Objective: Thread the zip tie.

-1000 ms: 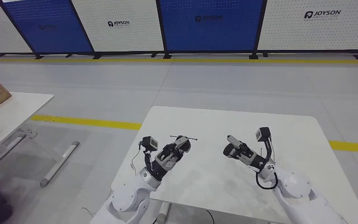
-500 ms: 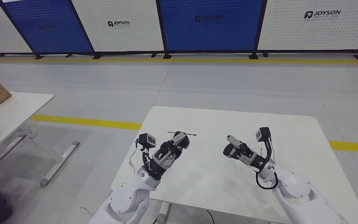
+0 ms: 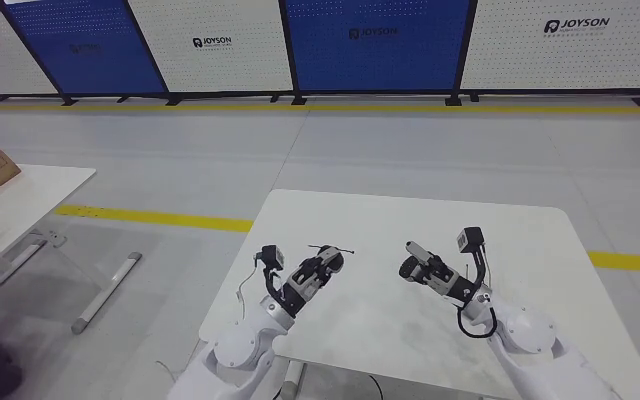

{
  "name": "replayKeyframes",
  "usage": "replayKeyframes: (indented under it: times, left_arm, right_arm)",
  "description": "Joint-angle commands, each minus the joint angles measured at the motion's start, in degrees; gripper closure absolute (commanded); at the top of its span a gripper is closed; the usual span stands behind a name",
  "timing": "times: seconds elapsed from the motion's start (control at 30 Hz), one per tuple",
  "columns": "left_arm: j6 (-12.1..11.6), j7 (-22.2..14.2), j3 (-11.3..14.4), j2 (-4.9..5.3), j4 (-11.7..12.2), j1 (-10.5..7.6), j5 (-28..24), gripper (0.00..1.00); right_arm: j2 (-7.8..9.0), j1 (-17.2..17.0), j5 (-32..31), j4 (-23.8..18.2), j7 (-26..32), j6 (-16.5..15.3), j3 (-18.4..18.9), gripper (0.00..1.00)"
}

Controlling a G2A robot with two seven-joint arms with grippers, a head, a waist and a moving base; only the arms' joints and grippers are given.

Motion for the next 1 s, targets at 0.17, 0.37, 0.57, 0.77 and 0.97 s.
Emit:
replayKeyframes:
  times: [0.17, 0.37, 0.57, 0.77, 0.97]
  left_arm:
    - [-0.97, 0.66, 0.20, -0.07, 1.58, -0.54, 1.00, 1.00]
    - [-3.09, 0.13, -1.17, 0.09, -3.67, 1.53, 0.16, 1.00]
    - [-5.73, -1.52, -3.46, 0.43, -9.59, 4.95, 0.31, 1.00]
    - [-6.82, -2.34, -5.17, 0.59, -11.73, 6.67, -0.75, 1.00]
    - [-5.58, -2.50, -5.14, 0.50, -11.16, 5.16, -2.61, 1.00]
  right_arm:
    - [0.00, 0.00, 0.00, 0.00, 0.00, 0.00, 0.00, 0.00]
    - [0.00, 0.00, 0.00, 0.00, 0.00, 0.00, 0.00, 0.00]
    - [0.00, 0.00, 0.00, 0.00, 0.00, 0.00, 0.00, 0.00]
    - [0.00, 0.00, 0.00, 0.00, 0.00, 0.00, 0.00, 0.00]
    - [0.00, 0.00, 0.00, 0.00, 0.00, 0.00, 0.00, 0.00]
